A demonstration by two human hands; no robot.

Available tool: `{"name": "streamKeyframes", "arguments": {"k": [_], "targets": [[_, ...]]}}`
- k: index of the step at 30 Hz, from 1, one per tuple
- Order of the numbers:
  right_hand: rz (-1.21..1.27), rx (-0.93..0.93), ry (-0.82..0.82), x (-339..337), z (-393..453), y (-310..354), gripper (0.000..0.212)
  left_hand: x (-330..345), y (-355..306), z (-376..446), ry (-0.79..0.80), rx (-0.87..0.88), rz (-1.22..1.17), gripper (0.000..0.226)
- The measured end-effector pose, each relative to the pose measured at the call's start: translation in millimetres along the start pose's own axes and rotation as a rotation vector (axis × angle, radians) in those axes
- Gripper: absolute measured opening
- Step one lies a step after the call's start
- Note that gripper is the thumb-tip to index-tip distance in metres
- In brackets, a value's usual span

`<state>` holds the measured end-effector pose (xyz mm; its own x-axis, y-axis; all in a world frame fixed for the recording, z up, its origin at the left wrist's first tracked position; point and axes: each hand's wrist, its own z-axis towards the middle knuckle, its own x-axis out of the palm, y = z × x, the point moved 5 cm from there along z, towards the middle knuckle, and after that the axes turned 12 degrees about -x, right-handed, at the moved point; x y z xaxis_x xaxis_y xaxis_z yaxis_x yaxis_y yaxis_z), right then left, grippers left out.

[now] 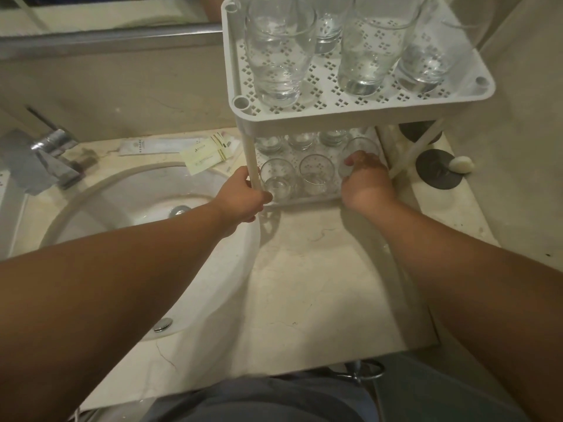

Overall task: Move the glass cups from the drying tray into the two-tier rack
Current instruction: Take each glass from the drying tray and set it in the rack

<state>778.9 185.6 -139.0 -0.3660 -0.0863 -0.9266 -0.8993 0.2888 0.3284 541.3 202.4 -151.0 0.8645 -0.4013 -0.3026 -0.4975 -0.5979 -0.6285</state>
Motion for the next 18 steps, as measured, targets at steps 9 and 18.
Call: {"name": "streamKeyframes", "arguments": {"k": [9,18], "targets": [[0.093,0.003,-0.042,6,-21,7,0.043,-1,-1,0,-0.007,0.003,0.007,0.057],[0.092,-0.004,-0.065,11,-29,12,0.036,-2,0,1,0.013,0.01,0.011,0.055]]}}
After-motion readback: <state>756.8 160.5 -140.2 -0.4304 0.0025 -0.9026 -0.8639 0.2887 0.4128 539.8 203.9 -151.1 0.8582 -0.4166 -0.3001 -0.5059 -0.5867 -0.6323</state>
